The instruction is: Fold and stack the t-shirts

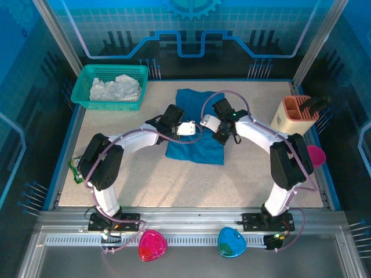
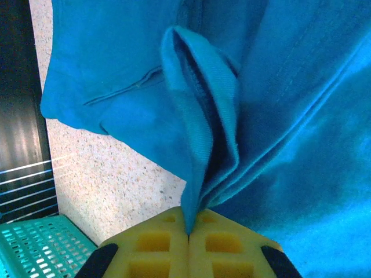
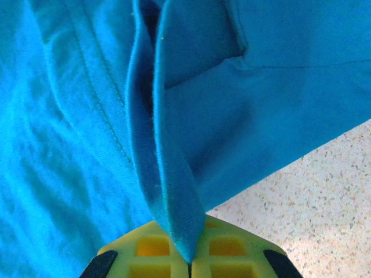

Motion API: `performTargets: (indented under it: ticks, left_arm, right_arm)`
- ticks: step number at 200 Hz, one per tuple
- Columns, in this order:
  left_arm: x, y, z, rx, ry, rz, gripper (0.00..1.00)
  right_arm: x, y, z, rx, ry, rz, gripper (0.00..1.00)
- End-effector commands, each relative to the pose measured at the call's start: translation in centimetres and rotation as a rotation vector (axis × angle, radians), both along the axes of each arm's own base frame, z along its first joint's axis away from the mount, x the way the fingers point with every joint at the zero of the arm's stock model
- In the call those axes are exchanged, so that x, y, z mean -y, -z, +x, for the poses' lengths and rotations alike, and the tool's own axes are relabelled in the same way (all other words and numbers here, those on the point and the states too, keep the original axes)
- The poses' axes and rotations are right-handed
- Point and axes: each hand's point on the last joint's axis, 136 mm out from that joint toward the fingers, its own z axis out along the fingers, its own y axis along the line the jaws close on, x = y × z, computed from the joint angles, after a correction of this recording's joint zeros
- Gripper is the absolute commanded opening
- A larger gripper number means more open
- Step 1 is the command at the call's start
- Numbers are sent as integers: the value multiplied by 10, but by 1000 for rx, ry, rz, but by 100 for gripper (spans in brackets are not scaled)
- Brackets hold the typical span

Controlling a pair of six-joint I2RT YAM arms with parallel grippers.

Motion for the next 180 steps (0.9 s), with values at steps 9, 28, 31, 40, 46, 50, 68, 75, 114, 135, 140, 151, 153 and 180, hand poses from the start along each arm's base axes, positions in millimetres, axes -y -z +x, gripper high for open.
performTargets:
  ticks: [9, 28, 31, 40, 46, 50, 68, 75, 114, 135, 140, 151, 153, 180]
  left_arm:
    - [13, 1, 20, 21, 28, -25, 0]
    - [14, 9, 28, 21, 16, -21, 0]
    - [14, 10, 29, 20, 12, -21, 0]
    - [13, 13, 32, 19, -1, -20, 0]
    - [12, 14, 33, 17, -9, -20, 0]
    - [10, 16, 34, 14, -14, -18, 0]
    - [5, 19, 36, 13, -47, -20, 13]
    - [2, 18, 38, 18, -65, -28, 35]
    - [-14, -13, 70, 203, -220, -83, 58]
    - [-29, -47, 91, 370, -346, -121, 63]
    - [-32, -53, 93, 398, -368, -126, 64]
    - [-41, -68, 97, 465, -430, -144, 65]
    - [-43, -72, 98, 479, -441, -151, 66]
    - [-60, -92, 90, 533, -525, -236, 70]
  right_arm:
    - [3, 7, 23, 15, 94, 12, 0]
    - [6, 13, 28, 13, 136, 2, 0]
    - [6, 14, 29, 13, 139, 3, 0]
    - [6, 16, 30, 15, 150, 6, 0]
    - [6, 17, 32, 15, 158, 8, 0]
    - [6, 17, 32, 16, 164, 11, 1]
    - [7, 20, 37, 24, 201, 18, 14]
    - [8, 20, 40, 34, 219, 22, 20]
    - [17, -2, 61, 137, 345, 114, 44]
    - [23, -21, 70, 211, 406, 174, 50]
    - [24, -25, 72, 224, 418, 186, 50]
    - [27, -34, 73, 258, 440, 209, 51]
    - [28, -34, 73, 262, 444, 210, 51]
    - [32, -46, 66, 311, 441, 240, 51]
